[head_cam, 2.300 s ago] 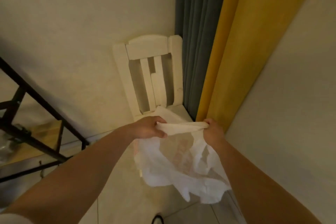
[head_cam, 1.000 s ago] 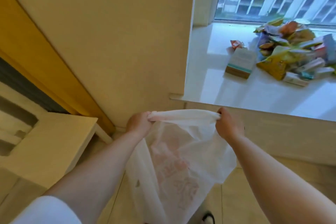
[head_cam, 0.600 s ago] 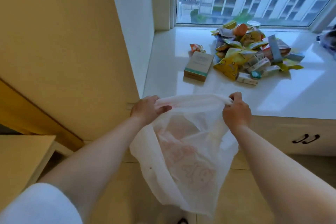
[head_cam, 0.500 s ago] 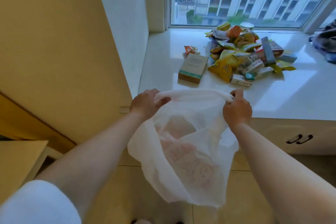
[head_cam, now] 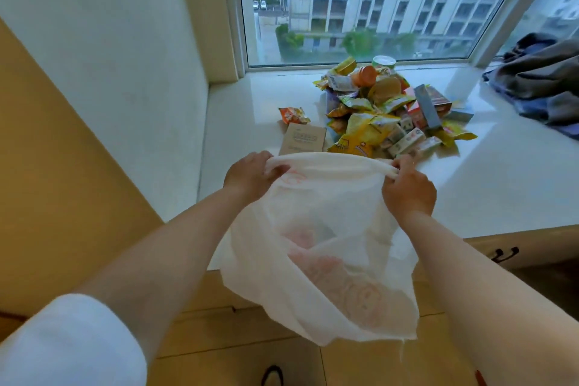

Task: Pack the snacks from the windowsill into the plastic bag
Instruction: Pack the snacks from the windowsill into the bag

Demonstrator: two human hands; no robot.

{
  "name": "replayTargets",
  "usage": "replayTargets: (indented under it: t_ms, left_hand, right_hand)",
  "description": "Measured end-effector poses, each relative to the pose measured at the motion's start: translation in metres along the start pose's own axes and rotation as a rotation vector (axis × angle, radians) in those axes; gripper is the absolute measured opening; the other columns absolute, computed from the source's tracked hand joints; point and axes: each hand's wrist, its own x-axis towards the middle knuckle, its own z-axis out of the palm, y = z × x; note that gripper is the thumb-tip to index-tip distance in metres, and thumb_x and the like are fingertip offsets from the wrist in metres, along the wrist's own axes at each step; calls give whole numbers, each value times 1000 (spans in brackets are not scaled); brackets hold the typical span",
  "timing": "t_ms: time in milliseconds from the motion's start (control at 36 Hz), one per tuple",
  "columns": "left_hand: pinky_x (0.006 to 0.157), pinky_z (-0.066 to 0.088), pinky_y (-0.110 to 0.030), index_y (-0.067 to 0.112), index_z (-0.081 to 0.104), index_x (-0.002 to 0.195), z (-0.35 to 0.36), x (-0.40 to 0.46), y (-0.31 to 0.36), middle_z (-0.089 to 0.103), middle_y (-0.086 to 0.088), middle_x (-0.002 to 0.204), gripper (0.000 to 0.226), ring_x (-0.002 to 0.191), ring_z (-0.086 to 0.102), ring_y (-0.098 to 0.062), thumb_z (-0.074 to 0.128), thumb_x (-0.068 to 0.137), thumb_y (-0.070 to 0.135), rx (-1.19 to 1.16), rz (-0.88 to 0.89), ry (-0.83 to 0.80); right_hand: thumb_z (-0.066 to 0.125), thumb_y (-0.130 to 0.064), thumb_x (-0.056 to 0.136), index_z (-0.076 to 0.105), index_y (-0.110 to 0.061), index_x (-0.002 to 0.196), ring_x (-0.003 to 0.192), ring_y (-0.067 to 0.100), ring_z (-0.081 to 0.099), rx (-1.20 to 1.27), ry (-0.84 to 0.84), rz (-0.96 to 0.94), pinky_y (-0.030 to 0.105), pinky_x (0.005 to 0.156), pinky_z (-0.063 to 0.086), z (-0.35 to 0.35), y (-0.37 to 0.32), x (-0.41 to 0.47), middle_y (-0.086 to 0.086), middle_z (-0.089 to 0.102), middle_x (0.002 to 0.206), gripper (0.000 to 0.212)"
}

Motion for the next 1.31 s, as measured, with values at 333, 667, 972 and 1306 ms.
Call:
replayTargets:
  t_ms: [333, 667, 972, 1306]
  left_hand:
    - [70, 43, -34, 21, 51, 123, 58, 98, -17, 58, -8, 113, 62, 98, 58, -27, 34, 88, 69, 129, -25, -288]
    - [86, 45, -39, 33, 23, 145, 85, 173, 30, 33, -10, 123, 59, 113, 44, -28, 43, 93, 53, 73, -151, -39]
    - [102, 34, -42, 36, 22, 148, 97, 249, 18, 29, -8, 129, 60, 123, 30, -27, 31, 93, 60, 27, -220, -98]
    - [107, 25, -47, 26, 17, 150, 121, 314, 39, 16, -5, 155, 73, 139, 19, -30, 16, 91, 68, 133, -185, -388]
  right_hand:
    - [47, -19, 91, 56, -18, 110, 93, 33, 60, -172, -251, 55, 30, 68, 38, 58, 16, 74, 11, 65, 106, 21]
    - [56, -14, 85, 50, -11, 121, 112, 32, 45, -95, -179, -19, 40, 87, 41, 89, 26, 188, 13, 49, 123, 36]
    - [55, -45, 85, 48, -11, 125, 118, 30, 38, -93, -177, -40, 40, 97, 34, 122, 11, 252, 11, 45, 127, 53]
    - [23, -55, 96, 56, -22, 126, 123, 27, 36, -213, -465, -136, 41, 102, 27, 163, 9, 299, 7, 49, 131, 55]
